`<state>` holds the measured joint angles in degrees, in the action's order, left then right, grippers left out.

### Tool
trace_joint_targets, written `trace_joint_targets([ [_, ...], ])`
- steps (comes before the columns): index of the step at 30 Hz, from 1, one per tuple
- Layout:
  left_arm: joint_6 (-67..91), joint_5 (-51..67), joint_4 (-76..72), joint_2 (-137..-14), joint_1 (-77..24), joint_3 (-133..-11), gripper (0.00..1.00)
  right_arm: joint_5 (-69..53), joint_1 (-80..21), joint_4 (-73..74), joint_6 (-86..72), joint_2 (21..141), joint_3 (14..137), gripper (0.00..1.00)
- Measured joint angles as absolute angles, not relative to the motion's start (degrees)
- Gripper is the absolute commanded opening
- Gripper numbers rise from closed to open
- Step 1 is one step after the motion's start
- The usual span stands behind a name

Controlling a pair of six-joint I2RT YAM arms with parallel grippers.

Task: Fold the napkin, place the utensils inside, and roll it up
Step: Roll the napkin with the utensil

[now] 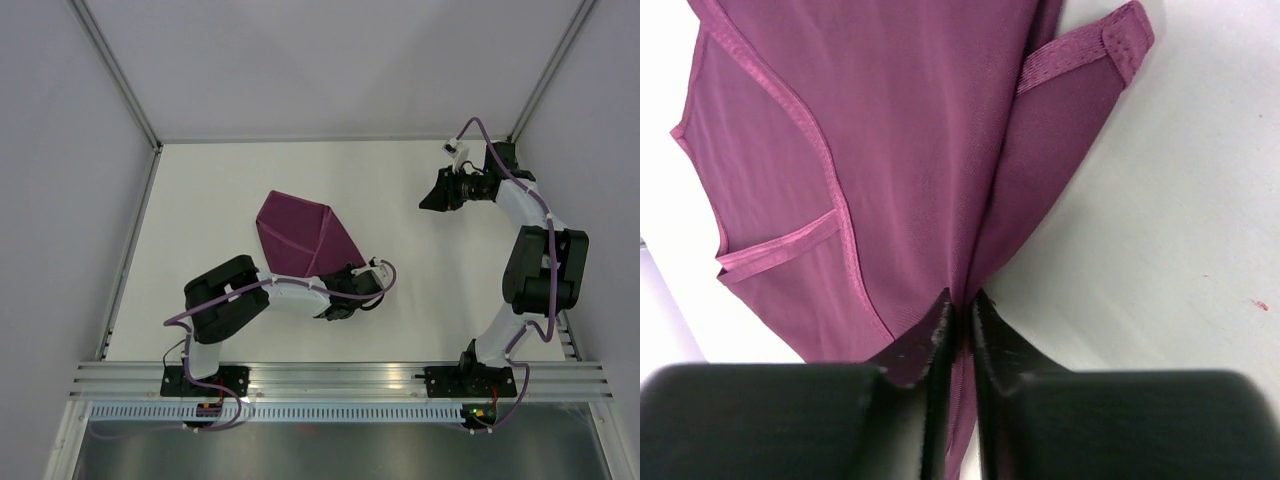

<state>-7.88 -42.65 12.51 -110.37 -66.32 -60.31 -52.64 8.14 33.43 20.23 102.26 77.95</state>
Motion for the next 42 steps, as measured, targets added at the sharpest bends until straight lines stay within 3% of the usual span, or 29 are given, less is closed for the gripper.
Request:
trace_joint_targets([
  [3, -7.92, -41.87, 12.88, -110.37, -65.80, -60.42, 0.02, -52.64, 8.16, 33.41, 20.69, 101.95, 77.47, 0.34],
  [13, -8.84, -37.26, 14.68, -109.34, -63.64, -61.23, 0.02, -52.42, 8.14, 33.36, 21.87, 99.98, 75.33, 0.34],
  [27, -9.04, -13.50, 21.76, -104.31, -58.33, -63.11, 0.02, -53.32, 8.16, 34.17, 27.86, 93.06, 71.55, 0.35],
  [36, -9.02, 0.93, 28.29, -104.20, -55.20, -68.03, 0.02, -54.61, 7.42, 36.01, 38.76, 82.00, 62.67, 0.36],
  [42, -9.04, 9.82, 31.24, -104.38, -50.78, -70.22, 0.02, -54.04, 1.39, 35.75, 45.74, 71.53, 54.59, 0.36],
])
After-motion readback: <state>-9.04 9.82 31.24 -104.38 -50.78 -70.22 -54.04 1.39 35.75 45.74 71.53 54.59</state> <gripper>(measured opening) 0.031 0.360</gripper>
